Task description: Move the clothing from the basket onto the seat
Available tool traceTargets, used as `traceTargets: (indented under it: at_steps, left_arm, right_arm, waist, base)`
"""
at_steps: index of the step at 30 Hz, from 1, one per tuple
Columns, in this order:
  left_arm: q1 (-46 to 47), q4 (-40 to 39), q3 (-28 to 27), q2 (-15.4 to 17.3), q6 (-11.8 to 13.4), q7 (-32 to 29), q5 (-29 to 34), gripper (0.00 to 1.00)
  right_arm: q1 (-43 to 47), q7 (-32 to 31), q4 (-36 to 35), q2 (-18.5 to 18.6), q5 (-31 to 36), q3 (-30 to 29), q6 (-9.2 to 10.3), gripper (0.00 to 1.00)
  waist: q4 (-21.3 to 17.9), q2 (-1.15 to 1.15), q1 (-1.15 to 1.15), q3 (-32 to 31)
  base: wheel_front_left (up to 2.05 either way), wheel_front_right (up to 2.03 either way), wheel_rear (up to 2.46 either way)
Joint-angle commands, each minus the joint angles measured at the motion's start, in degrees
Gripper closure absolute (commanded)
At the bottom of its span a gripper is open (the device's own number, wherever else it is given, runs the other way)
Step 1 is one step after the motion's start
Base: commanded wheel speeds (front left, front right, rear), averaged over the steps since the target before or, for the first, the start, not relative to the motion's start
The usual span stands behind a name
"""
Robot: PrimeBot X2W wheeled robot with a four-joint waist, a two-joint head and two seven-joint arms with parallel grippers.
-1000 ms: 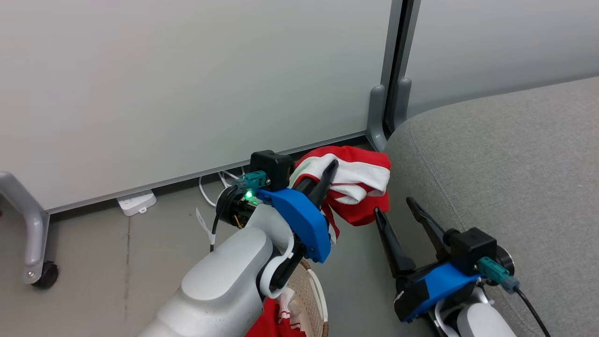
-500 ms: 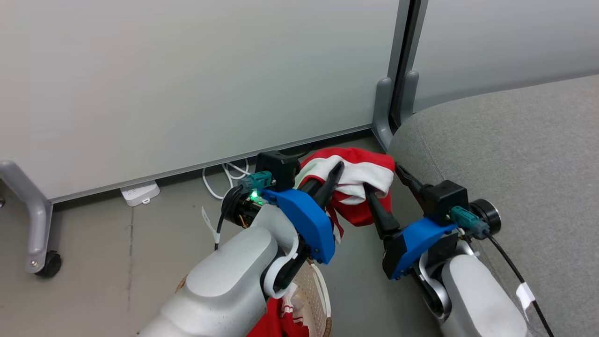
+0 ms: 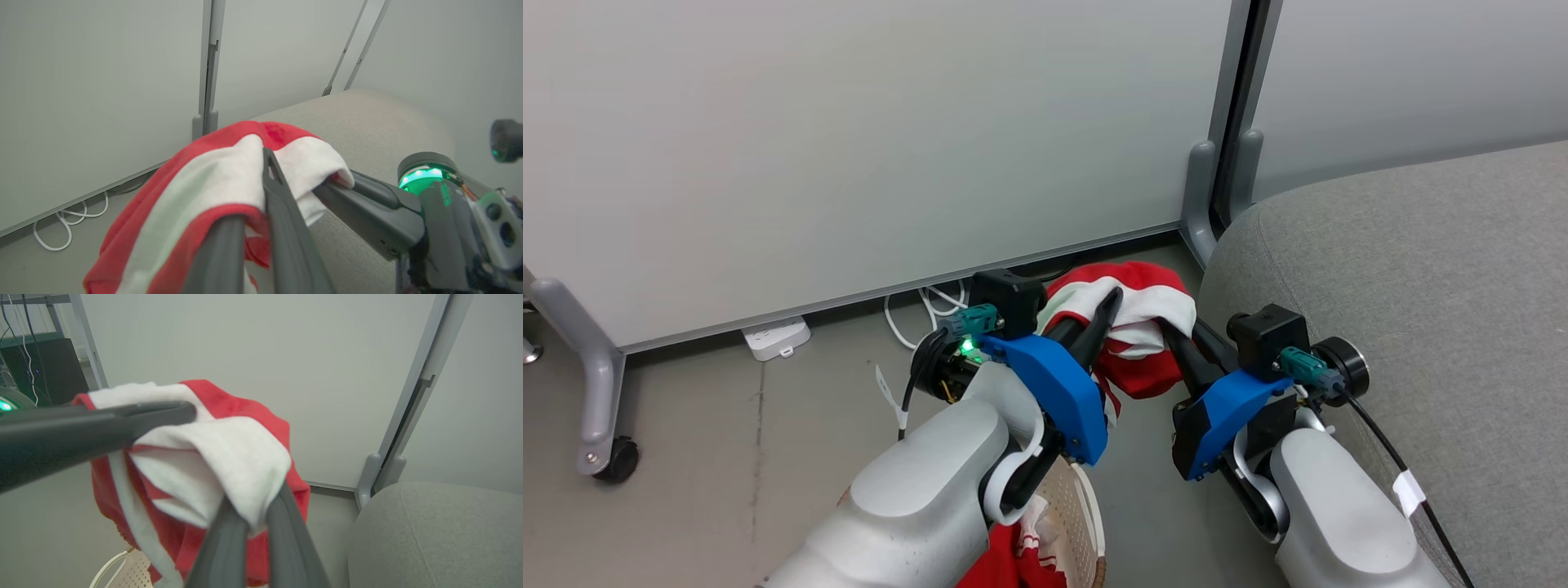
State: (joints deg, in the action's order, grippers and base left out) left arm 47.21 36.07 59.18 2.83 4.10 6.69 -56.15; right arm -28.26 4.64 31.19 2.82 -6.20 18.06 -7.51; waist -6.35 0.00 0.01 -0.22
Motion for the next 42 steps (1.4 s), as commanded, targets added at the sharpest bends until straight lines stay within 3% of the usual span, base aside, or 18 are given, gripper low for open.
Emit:
traceTargets:
  at_steps: [1, 23, 24, 25, 36, 42]
  left_arm:
    - [1.13, 0.22, 0.28, 0.11, 0.08, 0.55, -0.09, 1.0]
    - [0.59, 1.32, 3.51, 0.11, -0.37, 2.31, -2.65, 1.0]
    - [0.78, 1.18, 3.7, 0.11, -0.68, 2.77, -2.43, 0.6]
    - [0.94, 1.06, 3.89, 0.11, -0.86, 3.24, -2.26, 0.0]
    - [-5.49, -1.33, 3.68, 3.3, -3.88, 8.34, 2.08, 0.0]
    - [-14.5, -8.23, -3.74, 7.36, -2.32, 8.53, 8.86, 0.0]
  right_arm:
    - [-0.94, 0.56, 0.63, 0.12, -0.55, 0.45, 0.04, 1.0]
    - [-0.79, 2.06, 3.81, 0.12, -1.74, 1.6, 0.04, 1.0]
    - [-0.79, 2.12, 3.88, 0.12, -1.73, 1.56, 0.04, 1.0]
    - [-0.8, 2.19, 3.93, 0.12, -1.76, 1.47, 0.04, 1.0]
    - [-1.16, 2.4, 2.92, 0.24, -1.36, -0.75, 0.04, 1.0]
    - [-0.83, 2.28, 2.04, 0.6, -0.76, -2.72, 0.04, 1.0]
  waist:
    - [-0.21, 0.0, -0.01, -0.09]
    - [-0.65, 0.0, -0.01, -1.97]
    - [-0.61, 0.0, -0.01, -1.99]
    - [-0.58, 0.0, -0.01, -2.01]
    - [-0.23, 0.0, -0.01, -1.38]
    - [0.28, 0.0, -0.01, -0.45]
  base:
    - [0.0, 0.0, 0.0]
    - [0.0, 0.0, 0.0]
    - [0.0, 0.0, 0.0]
    - [0.0, 0.0, 0.0]
    - [0.0, 0.0, 0.0]
    - [0.0, 0.0, 0.0]
